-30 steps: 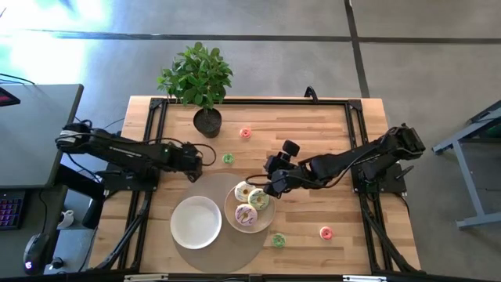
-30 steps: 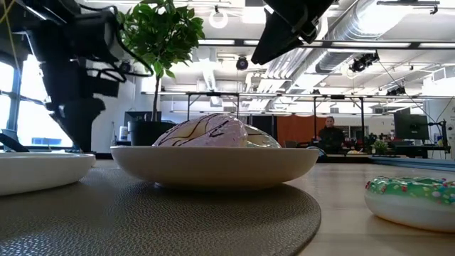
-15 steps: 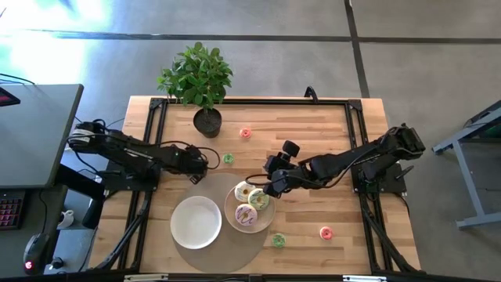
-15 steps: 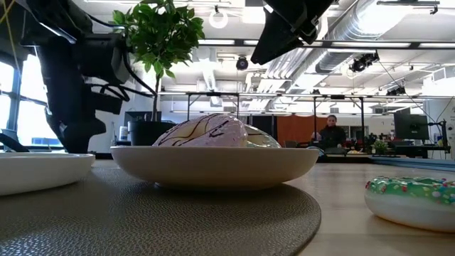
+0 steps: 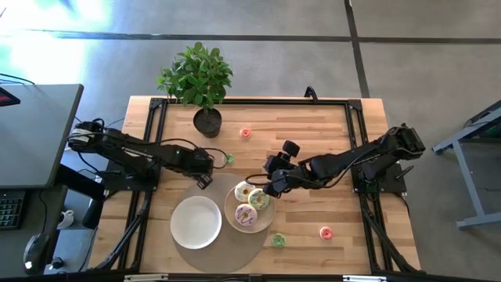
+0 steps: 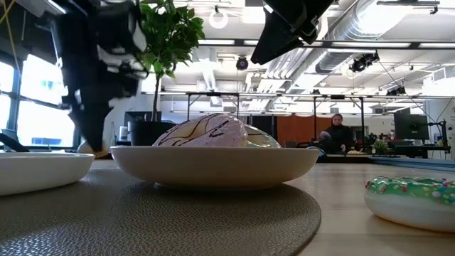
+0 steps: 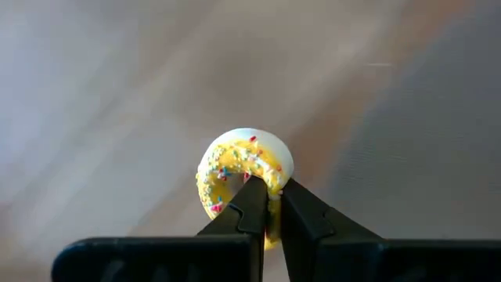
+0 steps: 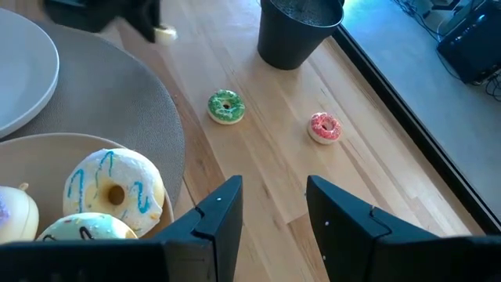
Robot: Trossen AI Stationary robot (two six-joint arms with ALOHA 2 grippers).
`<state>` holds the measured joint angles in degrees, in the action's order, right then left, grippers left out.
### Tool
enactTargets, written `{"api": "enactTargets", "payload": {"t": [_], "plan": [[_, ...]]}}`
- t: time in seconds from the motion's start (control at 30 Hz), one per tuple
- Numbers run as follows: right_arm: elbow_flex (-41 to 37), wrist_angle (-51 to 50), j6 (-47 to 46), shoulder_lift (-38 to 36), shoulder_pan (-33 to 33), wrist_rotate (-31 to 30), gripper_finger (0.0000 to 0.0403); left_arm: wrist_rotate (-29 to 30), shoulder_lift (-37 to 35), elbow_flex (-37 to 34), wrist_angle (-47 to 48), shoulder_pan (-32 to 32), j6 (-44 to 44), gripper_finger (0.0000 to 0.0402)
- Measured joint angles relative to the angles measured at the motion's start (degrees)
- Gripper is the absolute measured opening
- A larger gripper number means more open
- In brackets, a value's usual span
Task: Pick & Place donuts
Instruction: Put the small yellow donut on the white plate
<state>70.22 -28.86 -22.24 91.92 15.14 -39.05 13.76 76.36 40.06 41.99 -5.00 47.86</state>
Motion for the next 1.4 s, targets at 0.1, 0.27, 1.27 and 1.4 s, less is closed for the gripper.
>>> {"api": "enactTargets", "payload": {"t": [0.1, 0.27, 1.27, 1.4], "plan": [[0.0, 0.0, 0.02, 0.0, 0.0, 0.0, 0.0139, -0.83, 0.0, 2.66, -0.46, -4.26, 0.0, 0.0011], [0.0, 0.0, 0.16, 0.0, 0.0, 0.0, 0.0139, 1.64, 0.0, 5.52, -3.51, -15.21, 0.79, 0.0007], [0.0, 0.0, 0.2, 0.0, 0.0, 0.26, 0.0139, 2.07, 11.96, 5.87, -5.84, -35.51, 13.9, 0.0131], [0.0, 0.0, 0.2, 0.0, 0.0, 0.26, 0.0139, 2.03, 11.96, 8.69, -5.52, -35.51, 11.46, 0.0137]]}}
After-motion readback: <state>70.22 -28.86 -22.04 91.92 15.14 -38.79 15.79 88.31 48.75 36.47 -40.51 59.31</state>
